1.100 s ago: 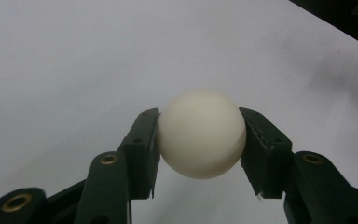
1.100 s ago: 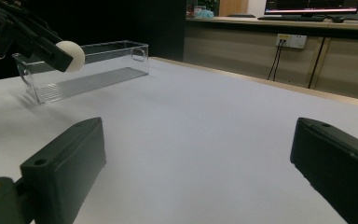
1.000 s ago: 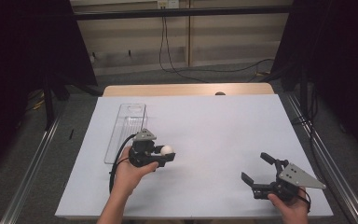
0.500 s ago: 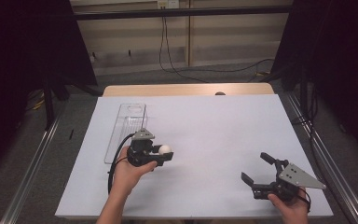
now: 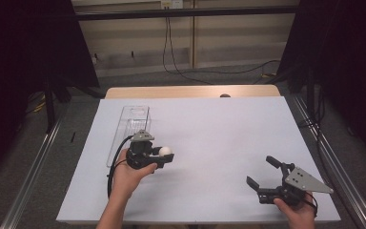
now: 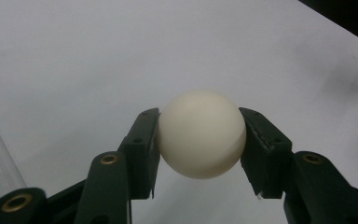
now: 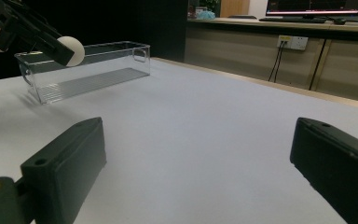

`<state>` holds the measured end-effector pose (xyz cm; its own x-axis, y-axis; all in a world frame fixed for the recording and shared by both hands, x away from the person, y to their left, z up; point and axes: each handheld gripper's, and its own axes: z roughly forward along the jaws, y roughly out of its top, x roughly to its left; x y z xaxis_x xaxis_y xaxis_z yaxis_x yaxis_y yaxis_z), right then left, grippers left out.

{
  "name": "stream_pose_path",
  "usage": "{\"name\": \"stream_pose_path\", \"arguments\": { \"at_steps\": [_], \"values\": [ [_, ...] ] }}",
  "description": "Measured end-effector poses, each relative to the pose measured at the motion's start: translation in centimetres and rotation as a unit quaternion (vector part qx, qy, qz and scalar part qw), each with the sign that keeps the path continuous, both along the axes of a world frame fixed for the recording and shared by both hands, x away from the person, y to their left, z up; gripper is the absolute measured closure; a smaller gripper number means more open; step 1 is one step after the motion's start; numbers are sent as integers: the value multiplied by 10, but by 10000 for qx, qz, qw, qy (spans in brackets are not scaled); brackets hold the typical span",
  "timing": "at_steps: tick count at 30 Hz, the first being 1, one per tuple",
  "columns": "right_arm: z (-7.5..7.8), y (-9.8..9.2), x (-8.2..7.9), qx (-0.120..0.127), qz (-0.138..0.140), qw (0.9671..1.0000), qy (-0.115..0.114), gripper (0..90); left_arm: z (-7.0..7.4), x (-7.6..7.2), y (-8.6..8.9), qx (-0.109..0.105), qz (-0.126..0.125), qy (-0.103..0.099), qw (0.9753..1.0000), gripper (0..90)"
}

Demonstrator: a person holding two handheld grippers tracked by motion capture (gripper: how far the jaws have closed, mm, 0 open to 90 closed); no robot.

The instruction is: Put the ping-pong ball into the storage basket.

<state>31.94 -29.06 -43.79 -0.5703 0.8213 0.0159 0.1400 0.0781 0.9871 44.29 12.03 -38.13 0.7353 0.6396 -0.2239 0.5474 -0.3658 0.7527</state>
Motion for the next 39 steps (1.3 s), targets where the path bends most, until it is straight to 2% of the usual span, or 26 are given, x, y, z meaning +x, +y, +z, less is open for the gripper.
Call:
{"name": "stream_pose_path", "arguments": {
  "at_steps": [11, 13, 14, 15, 21, 25, 39],
  "values": [
    [0, 0, 0, -2, -5, 10000, -3, 28, 3, 1, 7, 27, 134, -27, 9999, 510],
    [0, 0, 0, 2, 4, 10000, 11, 28, 3, 2, 8, 4, 119, -39, 9999, 510],
    [0, 0, 0, 1, 8, 10000, 10, 28, 3, 2, 9, 63, 93, -56, 9999, 510],
    [0, 0, 0, 0, 1, 10000, 6, 28, 3, 1, 8, 57, 151, -50, 9999, 510],
    [0, 0, 0, -22, 15, 10000, 10, 28, 3, 2, 9, 10, 145, -57, 9999, 510],
    [0, 1, 0, 14, -12, 10000, 18, 29, 4, 2, 11, 76, 162, -70, 9998, 510],
    [0, 1, 0, 2, -20, 10000, 27, 29, 6, 2, 14, 80, 228, -98, 9997, 510]
  ]
}}
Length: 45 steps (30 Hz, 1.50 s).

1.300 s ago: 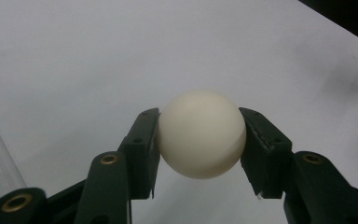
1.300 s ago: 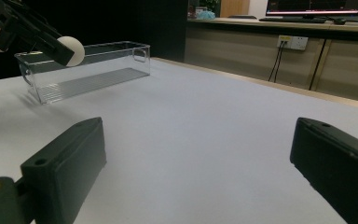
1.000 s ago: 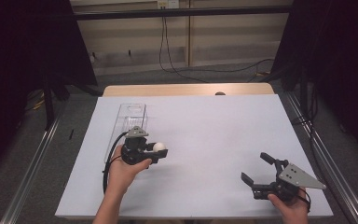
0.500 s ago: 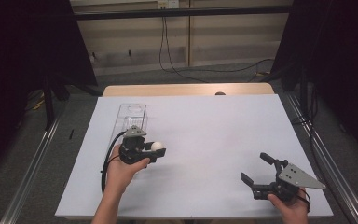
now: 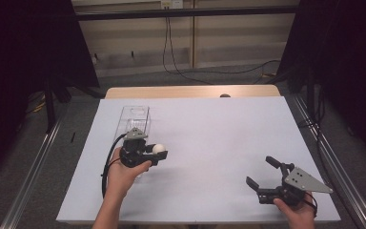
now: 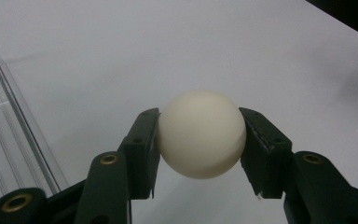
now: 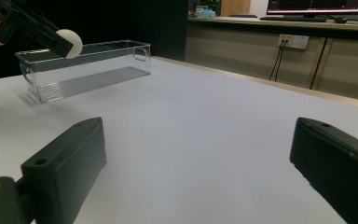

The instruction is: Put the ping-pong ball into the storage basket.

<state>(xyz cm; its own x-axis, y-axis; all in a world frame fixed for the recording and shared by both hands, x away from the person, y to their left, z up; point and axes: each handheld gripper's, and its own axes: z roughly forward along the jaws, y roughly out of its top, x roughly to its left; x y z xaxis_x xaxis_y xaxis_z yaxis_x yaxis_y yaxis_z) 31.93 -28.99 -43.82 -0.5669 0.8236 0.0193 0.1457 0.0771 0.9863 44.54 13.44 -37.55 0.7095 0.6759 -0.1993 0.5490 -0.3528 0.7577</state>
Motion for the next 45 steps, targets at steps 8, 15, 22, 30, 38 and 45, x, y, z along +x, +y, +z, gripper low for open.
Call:
{"name": "stream_pose_path", "arguments": {
  "at_steps": [8, 15, 22, 30, 38, 45],
  "values": [
    [0, -1, 0, -60, 34, 10000, -23, 29, 0, 1, 2, -34, 26, 11, 10000, 510],
    [0, 0, 0, -27, 15, 10000, -3, 29, 1, 1, 3, -54, 80, 10, 10000, 510],
    [0, -1, 0, -23, 22, 10000, -18, 29, 2, 1, 4, -17, 77, -6, 10000, 510],
    [0, 0, 0, -5, -7, 10000, -4, 29, 4, 1, 8, -77, 103, -7, 9999, 510],
    [0, 0, 0, -7, -8, 10000, -5, 29, 7, 1, 12, -118, 173, -25, 9998, 510],
    [0, 0, 0, -30, 16, 10000, -9, 29, 9, 1, 15, -132, 201, -59, 9997, 510]
  ]
}}
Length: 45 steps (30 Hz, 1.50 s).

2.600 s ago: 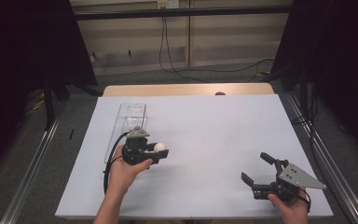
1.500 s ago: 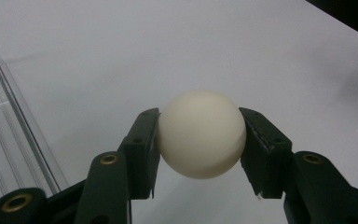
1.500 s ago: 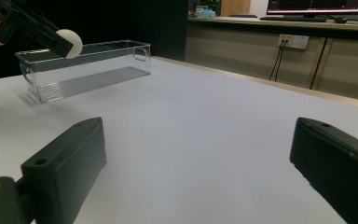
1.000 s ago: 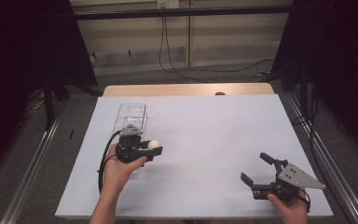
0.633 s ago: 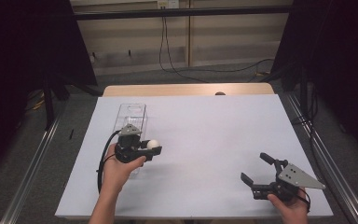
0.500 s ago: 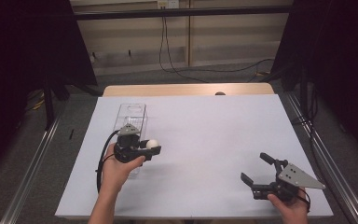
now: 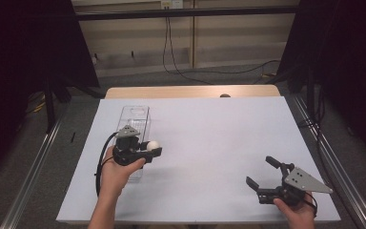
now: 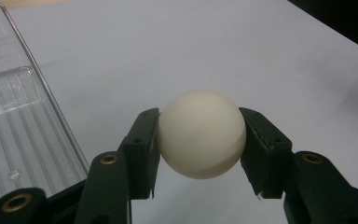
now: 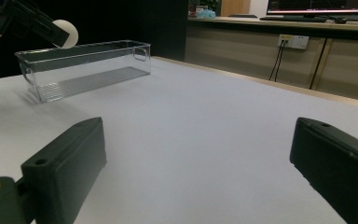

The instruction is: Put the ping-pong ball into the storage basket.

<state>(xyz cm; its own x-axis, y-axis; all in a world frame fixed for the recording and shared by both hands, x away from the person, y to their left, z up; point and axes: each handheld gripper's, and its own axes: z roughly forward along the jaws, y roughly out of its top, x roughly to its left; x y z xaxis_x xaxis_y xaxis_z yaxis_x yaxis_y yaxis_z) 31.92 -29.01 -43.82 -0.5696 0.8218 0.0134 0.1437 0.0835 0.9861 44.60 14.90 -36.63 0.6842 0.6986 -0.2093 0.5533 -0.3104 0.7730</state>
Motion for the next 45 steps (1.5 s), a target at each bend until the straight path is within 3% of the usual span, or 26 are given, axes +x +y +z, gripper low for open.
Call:
{"name": "stream_pose_path", "arguments": {
  "at_steps": [45],
  "values": [
    [0, 0, 0, -12, 23, 10000, -8, 29, 5, 1, 18, -57, 230, -61, 9997, 511]
  ]
}}
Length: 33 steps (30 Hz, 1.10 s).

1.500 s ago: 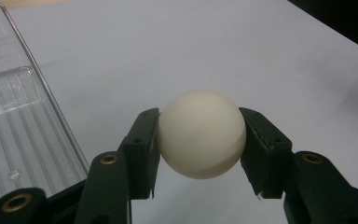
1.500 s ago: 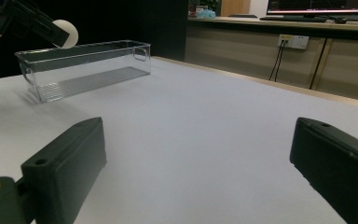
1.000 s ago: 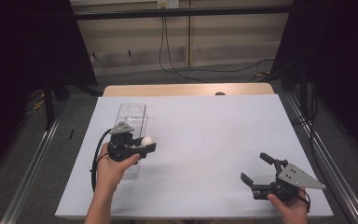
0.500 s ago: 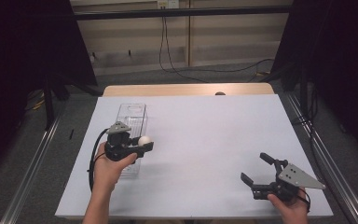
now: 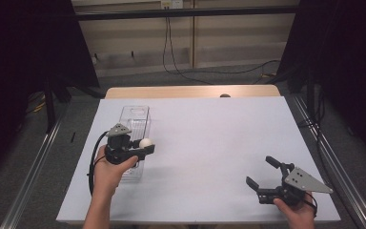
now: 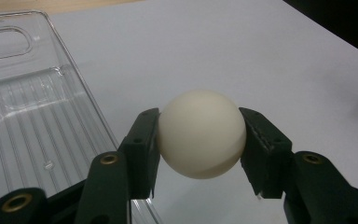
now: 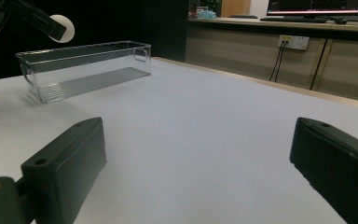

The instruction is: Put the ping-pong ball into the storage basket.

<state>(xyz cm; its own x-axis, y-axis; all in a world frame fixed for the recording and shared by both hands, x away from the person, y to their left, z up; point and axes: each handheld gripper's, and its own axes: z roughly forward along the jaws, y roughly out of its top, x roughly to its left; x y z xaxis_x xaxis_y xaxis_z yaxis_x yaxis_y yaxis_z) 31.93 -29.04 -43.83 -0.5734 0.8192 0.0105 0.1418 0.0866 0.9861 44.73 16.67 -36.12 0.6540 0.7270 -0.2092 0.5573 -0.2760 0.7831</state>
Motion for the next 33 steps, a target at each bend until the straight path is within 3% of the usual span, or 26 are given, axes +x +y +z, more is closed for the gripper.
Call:
{"name": "stream_pose_path", "arguments": {
  "at_steps": [22, 27, 33],
  "values": [
    [0, 0, 0, 0, 6, 10000, -4, 29, 0, 1, 6, 40, 58, -6, 10000, 510],
    [0, 0, 0, 1, 7, 10000, -3, 29, 0, 1, 7, -46, 127, -19, 9999, 511],
    [0, 0, 0, -2, 7, 10000, -1, 29, 0, 2, 9, 26, 133, -33, 9999, 511]
  ]
}}
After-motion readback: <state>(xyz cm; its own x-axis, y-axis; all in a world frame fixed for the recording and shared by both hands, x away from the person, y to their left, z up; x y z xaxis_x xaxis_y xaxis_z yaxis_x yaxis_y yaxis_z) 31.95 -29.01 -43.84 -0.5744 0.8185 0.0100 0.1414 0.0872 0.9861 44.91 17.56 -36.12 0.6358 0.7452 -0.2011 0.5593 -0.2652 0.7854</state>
